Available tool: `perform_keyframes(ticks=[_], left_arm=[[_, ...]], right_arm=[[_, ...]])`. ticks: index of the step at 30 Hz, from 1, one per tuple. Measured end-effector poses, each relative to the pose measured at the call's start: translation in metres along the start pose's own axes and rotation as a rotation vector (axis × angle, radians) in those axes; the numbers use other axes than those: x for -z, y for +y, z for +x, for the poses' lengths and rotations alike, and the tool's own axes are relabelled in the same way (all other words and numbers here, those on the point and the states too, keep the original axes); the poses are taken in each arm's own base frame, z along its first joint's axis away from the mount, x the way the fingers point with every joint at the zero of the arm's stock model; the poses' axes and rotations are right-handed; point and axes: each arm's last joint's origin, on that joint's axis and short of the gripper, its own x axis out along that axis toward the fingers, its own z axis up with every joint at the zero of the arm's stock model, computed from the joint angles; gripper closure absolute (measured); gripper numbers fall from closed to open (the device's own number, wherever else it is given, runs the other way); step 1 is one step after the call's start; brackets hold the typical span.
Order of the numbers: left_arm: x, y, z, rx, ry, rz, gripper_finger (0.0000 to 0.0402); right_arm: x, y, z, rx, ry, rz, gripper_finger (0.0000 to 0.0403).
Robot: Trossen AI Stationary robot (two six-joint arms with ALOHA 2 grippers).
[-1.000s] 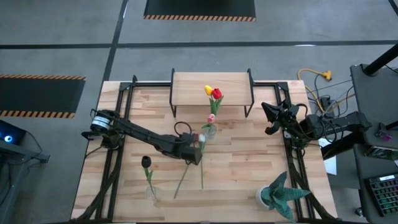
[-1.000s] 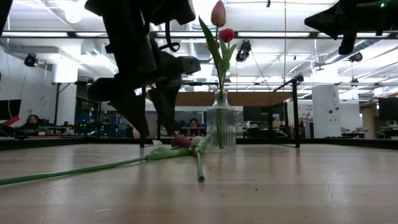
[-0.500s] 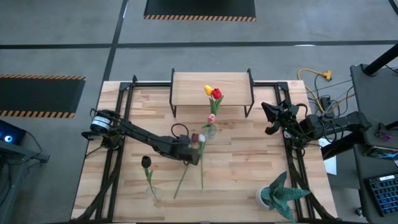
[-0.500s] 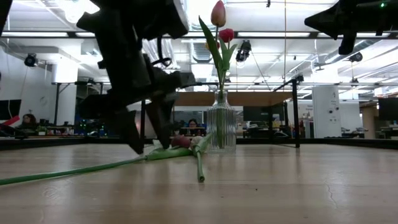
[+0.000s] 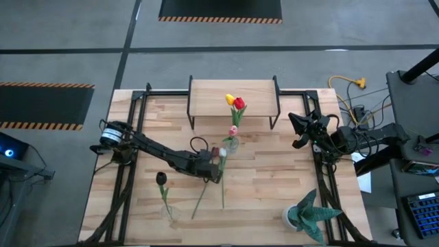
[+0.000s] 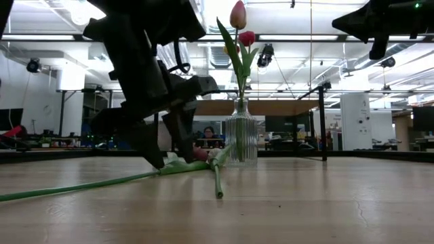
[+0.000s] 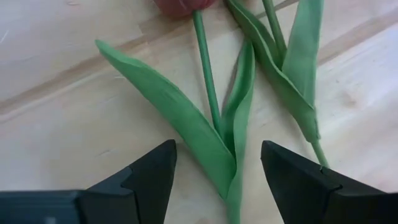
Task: Pick and place flowers into a vace then onto a shelf
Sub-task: Put the maroon tulip into the bottom transparent vase
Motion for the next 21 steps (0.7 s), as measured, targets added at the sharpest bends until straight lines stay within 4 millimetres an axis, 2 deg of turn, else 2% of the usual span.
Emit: perform_keyframes(ticks=[9, 21], left_arm=[[0.008, 0.004, 0.025, -0.076, 0.056, 0.019, 0.0190], [0.006, 0.007, 0.015, -0.096, 0.067, 0.021, 0.0322]], right_arm=[[0.000, 0.000, 0.000, 0.000, -0.001, 0.002, 0.0394], [0.000, 0.000, 0.000, 0.000, -0.001, 0.001, 0.0394]])
